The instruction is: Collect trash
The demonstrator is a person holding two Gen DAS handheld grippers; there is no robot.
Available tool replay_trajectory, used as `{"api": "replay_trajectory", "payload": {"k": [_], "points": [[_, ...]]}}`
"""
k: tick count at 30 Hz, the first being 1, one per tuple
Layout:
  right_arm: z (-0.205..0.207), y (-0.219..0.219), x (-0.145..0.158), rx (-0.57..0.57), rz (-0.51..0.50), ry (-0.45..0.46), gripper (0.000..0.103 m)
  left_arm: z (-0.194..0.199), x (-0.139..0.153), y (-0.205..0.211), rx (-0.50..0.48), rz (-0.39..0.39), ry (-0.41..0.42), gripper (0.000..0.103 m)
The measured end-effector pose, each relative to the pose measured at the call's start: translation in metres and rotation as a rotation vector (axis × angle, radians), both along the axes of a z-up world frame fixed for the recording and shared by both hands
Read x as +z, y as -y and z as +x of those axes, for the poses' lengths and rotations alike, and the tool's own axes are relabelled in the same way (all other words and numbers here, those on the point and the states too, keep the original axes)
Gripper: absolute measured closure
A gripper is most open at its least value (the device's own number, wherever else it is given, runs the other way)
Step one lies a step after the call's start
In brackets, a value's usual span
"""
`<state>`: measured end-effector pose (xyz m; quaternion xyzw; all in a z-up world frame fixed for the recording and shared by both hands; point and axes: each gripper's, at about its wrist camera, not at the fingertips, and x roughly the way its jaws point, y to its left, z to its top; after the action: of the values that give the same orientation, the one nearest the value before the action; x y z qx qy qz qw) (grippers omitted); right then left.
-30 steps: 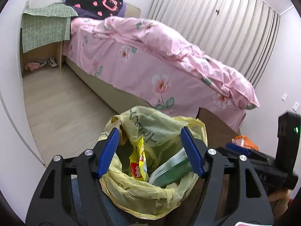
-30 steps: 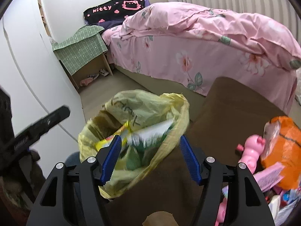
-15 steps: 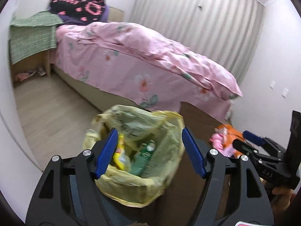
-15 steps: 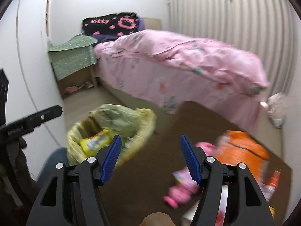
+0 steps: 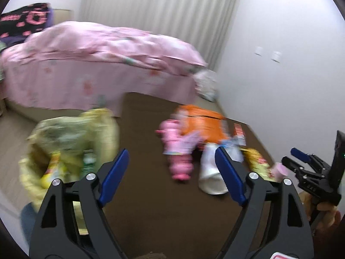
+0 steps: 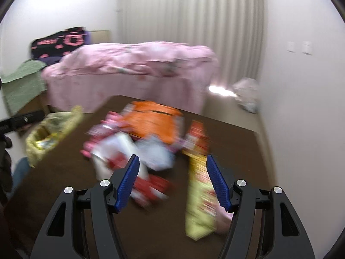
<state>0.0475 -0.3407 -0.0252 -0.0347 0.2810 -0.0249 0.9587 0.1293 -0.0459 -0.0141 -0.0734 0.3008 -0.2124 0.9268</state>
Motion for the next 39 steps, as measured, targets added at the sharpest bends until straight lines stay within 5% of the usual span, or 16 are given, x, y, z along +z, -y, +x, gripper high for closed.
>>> {"api": "replay_trajectory", "payload": {"k": [4, 11, 13, 16, 20, 21, 23, 31, 39], "points": [[-0.033, 0.042, -0.007, -0.131, 0.002, 0.006, 0.042, 0.021, -0.004, 0.069, -0.217, -0.027, -0.036, 0.015], [-0.063, 0.074, -0.032, -0.2, 0.045, -0.011, 0.042, 0.039, -0.008, 0.178, -0.395, 0.12, -0.009, 0.015], [-0.067, 0.076, -0.038, -0.204, 0.052, -0.012, 0.042, 0.058, -0.008, 0.209, -0.422, 0.179, -0.011, 0.02], [-0.071, 0.075, -0.045, -0.201, 0.064, -0.005, 0.042, 0.101, -0.025, 0.252, -0.446, 0.249, -0.132, 0.031], [-0.073, 0.074, -0.05, -0.206, 0.076, -0.007, 0.042, 0.146, -0.062, 0.284, -0.351, 0.343, -0.275, 0.055], [-0.074, 0.074, -0.052, -0.2, 0.081, -0.011, 0.042, 0.154, -0.072, 0.287, -0.339, 0.34, -0.318, 0.077], [-0.073, 0.074, -0.056, -0.193, 0.085, -0.02, 0.042, 0.155, -0.078, 0.283, -0.332, 0.311, -0.342, 0.09], [-0.052, 0.067, -0.062, -0.122, 0.206, -0.056, 0.042, 0.089, -0.027, 0.229, -0.367, 0.216, -0.174, 0.091], [-0.028, 0.035, -0.057, -0.026, 0.104, -0.074, 0.042, 0.042, -0.003, 0.154, -0.312, 0.126, -0.178, 0.091]]}}
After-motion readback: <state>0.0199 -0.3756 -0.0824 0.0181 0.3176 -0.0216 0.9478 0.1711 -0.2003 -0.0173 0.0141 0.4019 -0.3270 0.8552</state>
